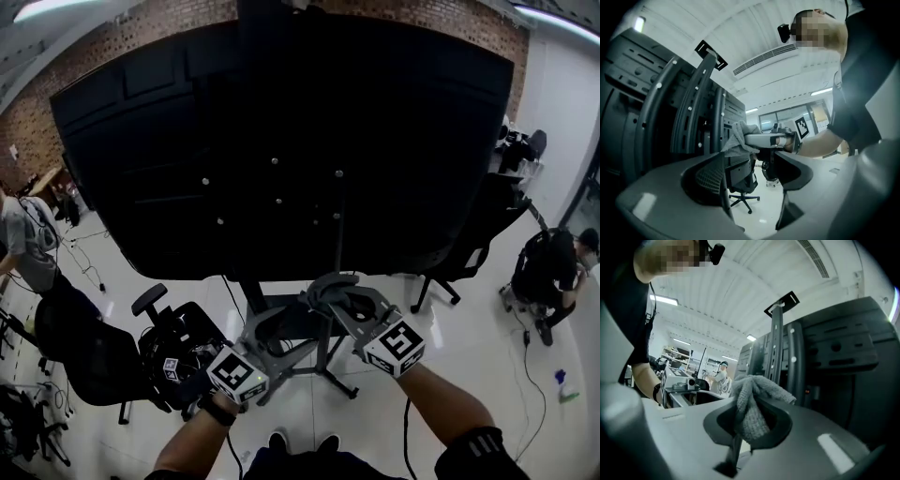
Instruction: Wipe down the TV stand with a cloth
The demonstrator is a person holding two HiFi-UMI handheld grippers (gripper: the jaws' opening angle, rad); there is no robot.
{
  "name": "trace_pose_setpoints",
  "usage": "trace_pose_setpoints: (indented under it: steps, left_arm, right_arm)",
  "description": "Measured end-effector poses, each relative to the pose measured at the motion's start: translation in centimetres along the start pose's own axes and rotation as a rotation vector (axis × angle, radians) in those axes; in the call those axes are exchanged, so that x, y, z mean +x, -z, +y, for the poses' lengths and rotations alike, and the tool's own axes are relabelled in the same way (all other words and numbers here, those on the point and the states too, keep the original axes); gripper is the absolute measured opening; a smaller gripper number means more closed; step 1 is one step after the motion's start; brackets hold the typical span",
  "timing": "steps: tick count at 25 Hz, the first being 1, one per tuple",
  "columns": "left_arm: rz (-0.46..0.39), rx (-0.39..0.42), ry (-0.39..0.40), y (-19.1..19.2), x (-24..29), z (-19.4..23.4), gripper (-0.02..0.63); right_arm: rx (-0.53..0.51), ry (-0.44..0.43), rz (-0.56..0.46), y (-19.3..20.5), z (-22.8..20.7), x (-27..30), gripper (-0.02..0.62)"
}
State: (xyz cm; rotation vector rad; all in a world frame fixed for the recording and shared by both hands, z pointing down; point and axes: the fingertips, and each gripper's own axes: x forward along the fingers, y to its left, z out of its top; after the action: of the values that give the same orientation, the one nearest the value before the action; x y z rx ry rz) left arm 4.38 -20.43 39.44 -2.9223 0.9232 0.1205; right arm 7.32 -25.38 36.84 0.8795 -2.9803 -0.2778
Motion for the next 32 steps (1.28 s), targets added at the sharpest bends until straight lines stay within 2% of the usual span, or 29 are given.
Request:
trace_pose_setpoints:
  steps: [6, 13, 19, 25, 32]
  left_arm:
    - [-0.043, 0.068, 0.032, -5.1, -0.5, -0.8, 0.356]
    - [-0.083, 0.112, 0.029, -8.4, -1.8, 2.2, 0.354]
    - [-0.136, 0.132, 0.087, -12.6, -1.2, 1.9, 0.354]
    - [-0.165, 0.17, 0.096, -15.3, 0.7, 2.1, 0.354]
    - [-0.179, 0.163, 0.042, -16.8, 3.1, 2.8, 0.354]
  right_arm:
    - [-0.11, 0.036, -0.047, -6.8, -1.6, -2.1, 0.023]
    - [-0.16, 0.141, -0.076, -13.8, -5.4, -1.5, 0.023]
    - [-0.188, 0.227, -0.114, -19.3, -8.8, -0.5, 0.023]
    - [-0.163, 0.241, -0.118, -21.2, -11.3, 1.8, 0.023]
    - [-0.149, 0.211, -0.088, -21.1, -14.3, 3.4, 0.023]
